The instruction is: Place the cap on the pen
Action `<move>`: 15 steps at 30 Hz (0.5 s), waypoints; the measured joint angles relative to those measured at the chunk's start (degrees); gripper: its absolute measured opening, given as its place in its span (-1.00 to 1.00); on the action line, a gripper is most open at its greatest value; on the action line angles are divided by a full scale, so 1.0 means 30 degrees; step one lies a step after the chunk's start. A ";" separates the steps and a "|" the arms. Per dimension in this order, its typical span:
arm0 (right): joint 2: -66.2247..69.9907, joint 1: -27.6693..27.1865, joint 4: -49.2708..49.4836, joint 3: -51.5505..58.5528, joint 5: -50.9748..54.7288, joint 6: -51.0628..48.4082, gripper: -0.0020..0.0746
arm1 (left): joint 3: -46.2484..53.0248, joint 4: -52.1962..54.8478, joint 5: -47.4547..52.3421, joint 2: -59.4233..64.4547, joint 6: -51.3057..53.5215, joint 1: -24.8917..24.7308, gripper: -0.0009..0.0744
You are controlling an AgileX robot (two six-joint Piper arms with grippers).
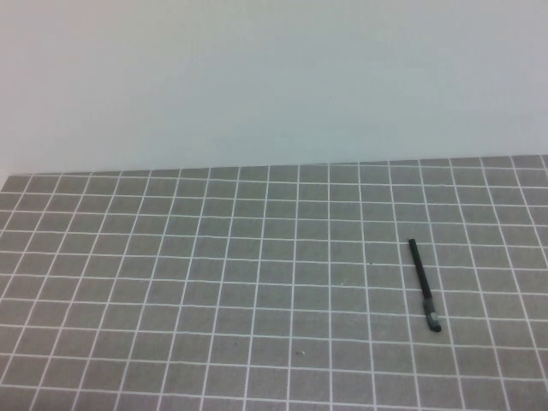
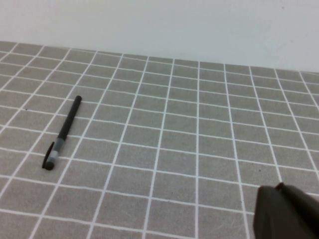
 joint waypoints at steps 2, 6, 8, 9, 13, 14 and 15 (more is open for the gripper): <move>0.0000 -0.0045 0.0000 0.0000 0.0000 0.0000 -0.95 | 0.0000 0.0000 0.0000 0.0000 0.0000 -0.0054 -0.98; 0.0034 -0.0456 0.0000 0.0000 0.0000 0.0000 -0.95 | 0.0000 0.0000 0.0000 0.0000 0.0000 -0.1016 -0.98; 0.0057 -0.0647 0.0000 0.0000 0.0000 0.0000 -0.95 | 0.0000 0.0000 0.0000 0.0000 0.0000 -0.1384 -0.98; 0.0057 -0.0731 0.0000 0.0000 0.0000 0.0000 -0.95 | 0.0000 0.0000 0.0000 0.0000 0.0000 -0.1481 -0.98; 0.0057 -0.0780 0.0000 0.0000 0.0000 0.0000 -0.95 | 0.0000 0.0000 0.0000 0.0000 0.0000 -0.1511 -0.98; 0.0057 -0.0780 0.0000 0.0000 0.0000 0.0000 -0.95 | 0.0000 0.0000 0.0000 0.0000 0.0000 -0.1511 -0.98; 0.0057 -0.0780 0.0000 0.0000 0.0000 0.0000 -0.95 | 0.0000 0.0000 0.0000 0.0000 0.0000 -0.1511 -0.98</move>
